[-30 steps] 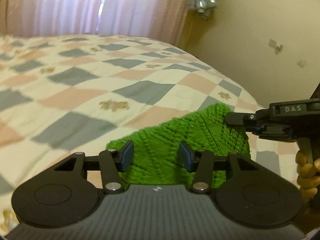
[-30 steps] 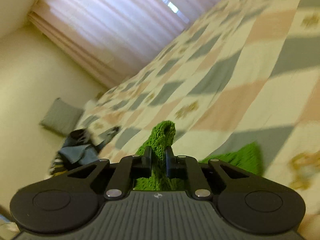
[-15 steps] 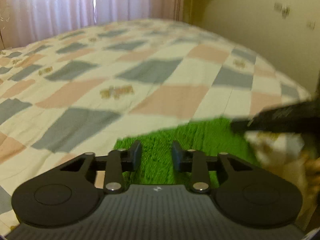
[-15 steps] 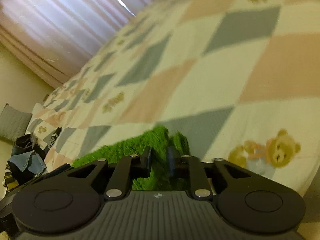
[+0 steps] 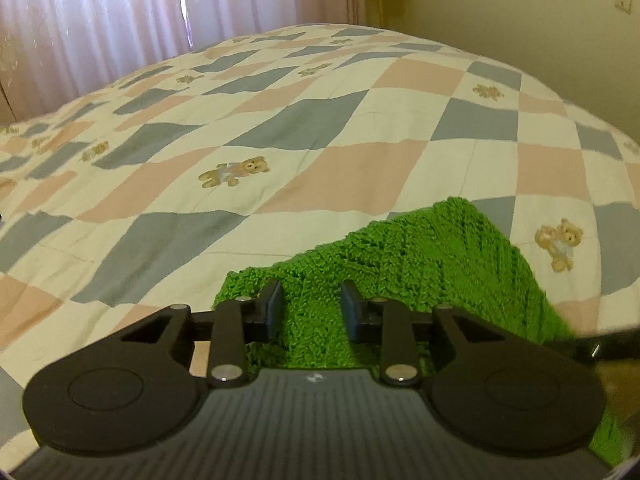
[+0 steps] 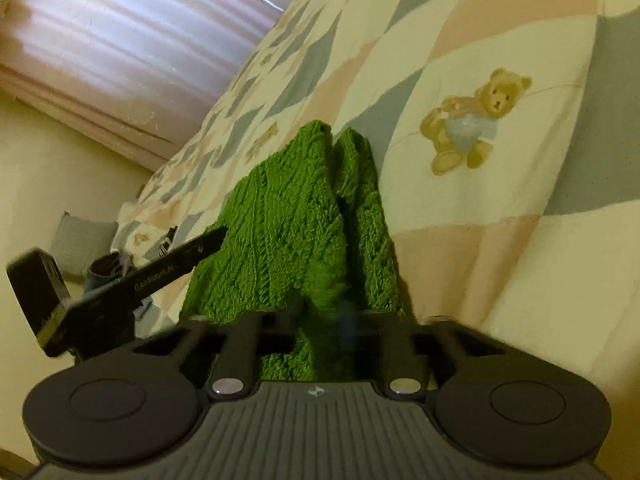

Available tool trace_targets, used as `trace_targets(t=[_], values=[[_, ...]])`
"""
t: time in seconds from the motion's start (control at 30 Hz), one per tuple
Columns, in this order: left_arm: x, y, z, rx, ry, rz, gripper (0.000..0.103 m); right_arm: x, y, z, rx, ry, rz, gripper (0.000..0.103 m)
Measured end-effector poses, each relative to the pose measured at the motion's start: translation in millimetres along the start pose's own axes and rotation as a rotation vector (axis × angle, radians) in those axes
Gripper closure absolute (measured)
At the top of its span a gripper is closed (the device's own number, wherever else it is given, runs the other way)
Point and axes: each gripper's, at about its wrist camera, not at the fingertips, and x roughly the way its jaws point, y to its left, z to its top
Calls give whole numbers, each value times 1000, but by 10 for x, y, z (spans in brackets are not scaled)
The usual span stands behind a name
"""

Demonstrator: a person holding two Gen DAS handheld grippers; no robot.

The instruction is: Fold clothes

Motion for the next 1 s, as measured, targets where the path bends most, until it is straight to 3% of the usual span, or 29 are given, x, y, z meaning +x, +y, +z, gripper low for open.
trace_targets(t=[0.1, 0.2, 0.37, 0.43, 0.53, 0.63, 0.73, 0.77, 0.83, 0.93, 1.0], values=[[-2, -67, 8, 0, 1, -37, 77, -206, 92, 127, -25, -72, 3, 95], [55, -178, 4, 40, -1, -11, 77, -400, 160, 207, -56, -118, -8, 96], [132, -220, -3, 64, 18, -12, 77, -125, 47, 16, -100, -77, -168, 97], [74, -222, -1, 75, 17, -5, 77, 42, -45, -92, -87, -60, -184, 97], [-267, -25, -20, -15, -49, -42, 77, 70, 31, -114, -146, -58, -217, 96], [-466, 167, -135, -78, -66, -31, 78, 22, 15, -80, -157, -34, -214, 95], [-370, 155, -286, -66, -20, -25, 78, 0, 43, -55, -171, -11, -211, 87], [-336, 112, -314, -47, -16, -5, 78, -8, 80, -35, -182, -7, -218, 74], [-327, 74, -311, -42, -23, 0, 78, -81, 185, 50, -209, -42, -230, 71], [-322, 62, -256, -39, -31, -9, 77, -173, 433, 228, -295, -163, -251, 71], [-332, 83, -216, -36, -49, -16, 77, -82, 568, 367, -346, -192, -195, 71]])
